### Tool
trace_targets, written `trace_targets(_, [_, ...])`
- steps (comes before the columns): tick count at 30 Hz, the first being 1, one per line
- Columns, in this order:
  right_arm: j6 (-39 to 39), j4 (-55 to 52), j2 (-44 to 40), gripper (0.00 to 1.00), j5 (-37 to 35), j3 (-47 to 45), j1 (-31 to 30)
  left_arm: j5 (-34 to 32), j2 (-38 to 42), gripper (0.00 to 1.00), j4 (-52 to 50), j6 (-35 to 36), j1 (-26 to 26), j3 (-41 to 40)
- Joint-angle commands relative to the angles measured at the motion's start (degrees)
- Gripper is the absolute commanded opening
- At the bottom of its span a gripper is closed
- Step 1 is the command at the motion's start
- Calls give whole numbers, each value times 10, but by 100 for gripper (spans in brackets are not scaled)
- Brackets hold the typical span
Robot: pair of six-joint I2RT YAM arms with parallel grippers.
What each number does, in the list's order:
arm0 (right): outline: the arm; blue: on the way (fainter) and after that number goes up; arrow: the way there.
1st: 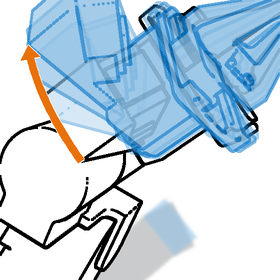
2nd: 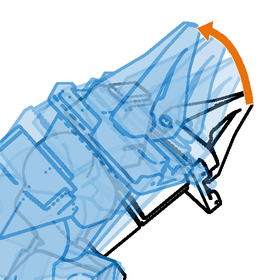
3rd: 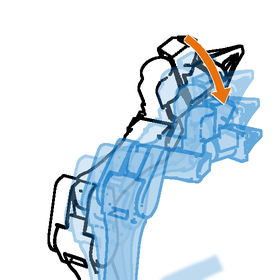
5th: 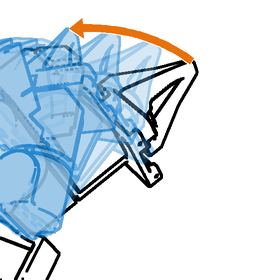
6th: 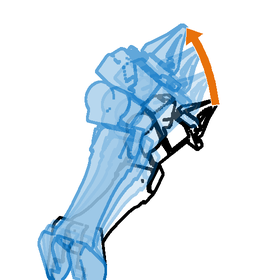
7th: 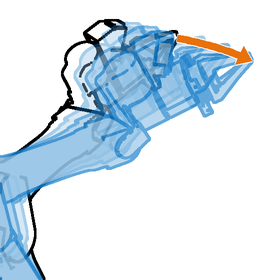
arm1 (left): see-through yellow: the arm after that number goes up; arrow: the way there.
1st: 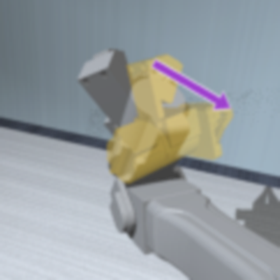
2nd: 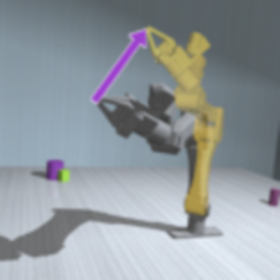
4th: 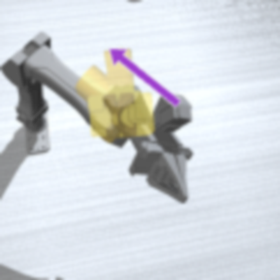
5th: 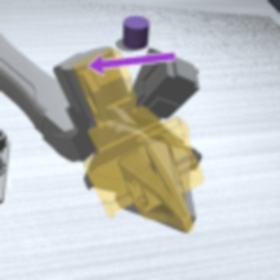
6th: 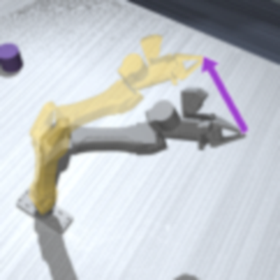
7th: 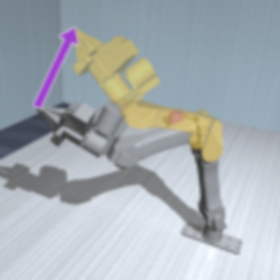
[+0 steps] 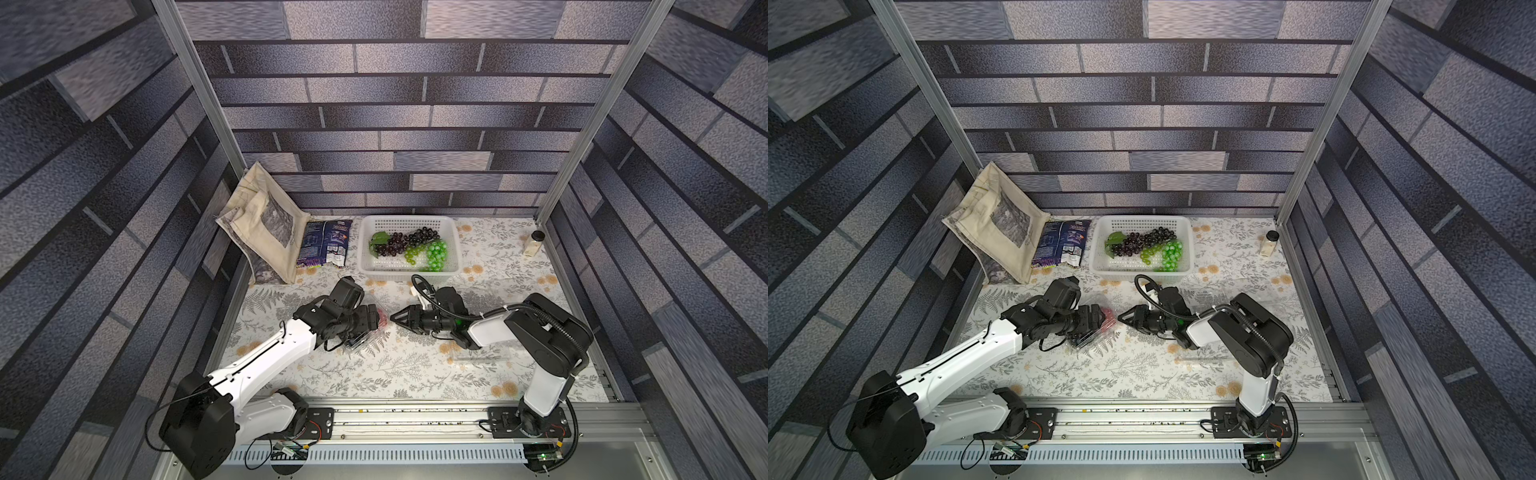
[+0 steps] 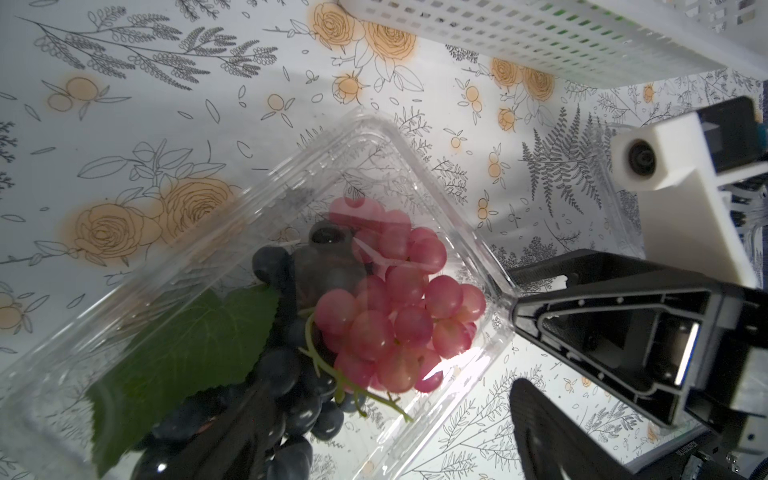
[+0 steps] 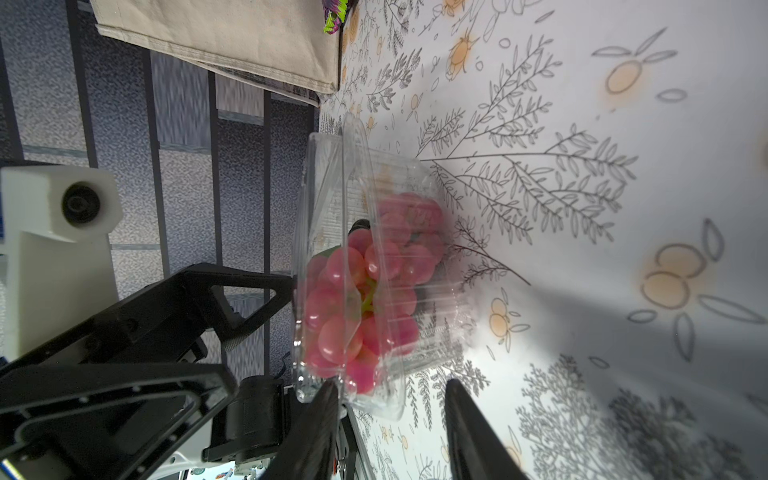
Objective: Pack grapes into containers
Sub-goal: Close the packing box at the center of the board.
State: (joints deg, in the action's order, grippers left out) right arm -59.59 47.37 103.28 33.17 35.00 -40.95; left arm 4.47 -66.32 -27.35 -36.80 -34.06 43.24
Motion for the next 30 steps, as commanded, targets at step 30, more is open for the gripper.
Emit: trace_targets(30, [-18,52,24,23,18,5,4,3,-1,91,-7,-3,-5,8])
